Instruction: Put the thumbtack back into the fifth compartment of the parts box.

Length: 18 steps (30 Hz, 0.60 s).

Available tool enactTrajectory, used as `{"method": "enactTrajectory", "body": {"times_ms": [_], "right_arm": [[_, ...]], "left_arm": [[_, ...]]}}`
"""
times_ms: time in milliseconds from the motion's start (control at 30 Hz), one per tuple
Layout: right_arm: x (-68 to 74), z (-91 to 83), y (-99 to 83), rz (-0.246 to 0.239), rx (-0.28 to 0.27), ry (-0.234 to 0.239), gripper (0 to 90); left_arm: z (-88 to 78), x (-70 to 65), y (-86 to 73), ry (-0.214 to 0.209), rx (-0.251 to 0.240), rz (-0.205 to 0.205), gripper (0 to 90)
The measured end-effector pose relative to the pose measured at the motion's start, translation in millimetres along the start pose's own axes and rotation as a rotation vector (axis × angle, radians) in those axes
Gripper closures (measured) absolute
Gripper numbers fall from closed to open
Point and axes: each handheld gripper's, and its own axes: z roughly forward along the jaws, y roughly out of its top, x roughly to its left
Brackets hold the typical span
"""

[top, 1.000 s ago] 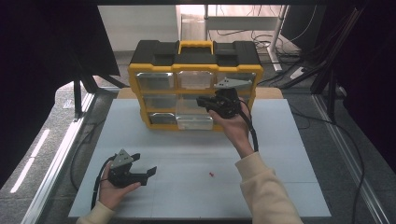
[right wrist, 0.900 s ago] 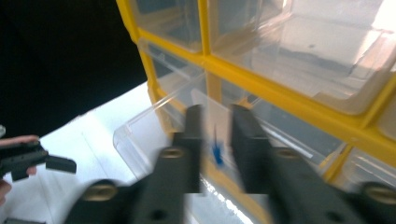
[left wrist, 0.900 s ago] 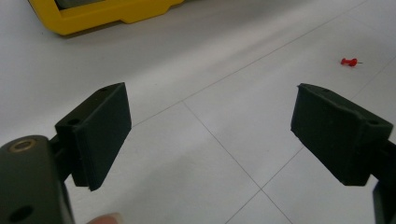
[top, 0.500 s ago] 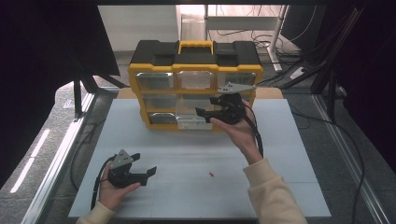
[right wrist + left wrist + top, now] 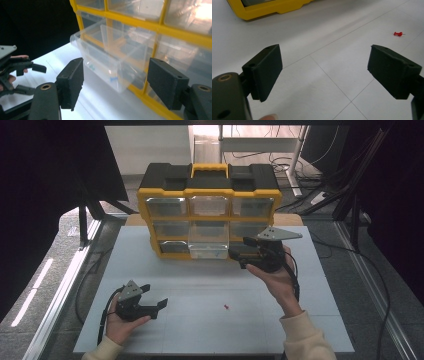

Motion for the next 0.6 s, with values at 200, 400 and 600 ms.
{"method": "enactTrajectory", "body": {"times_ms": [200, 400, 600], "right_arm": [[2.3, -7.4, -24.7, -0.007, 0.038, -0.007, 30.4], [4.2, -10.4, -45.4, -0.017, 0.072, 0.014, 30.1], [3.5, -11.2, -69.5, -0.002, 0.132, 0.007, 30.1]], "left_arm": [[0.3, -0.7, 0.4, 0.000, -0.003, 0.001, 12.6], [-0.1, -0.8, 0.4, 0.000, -0.002, 0.001, 12.7], [0.3, -1.5, 0.4, 0.000, -0.002, -0.001, 12.7]]}}
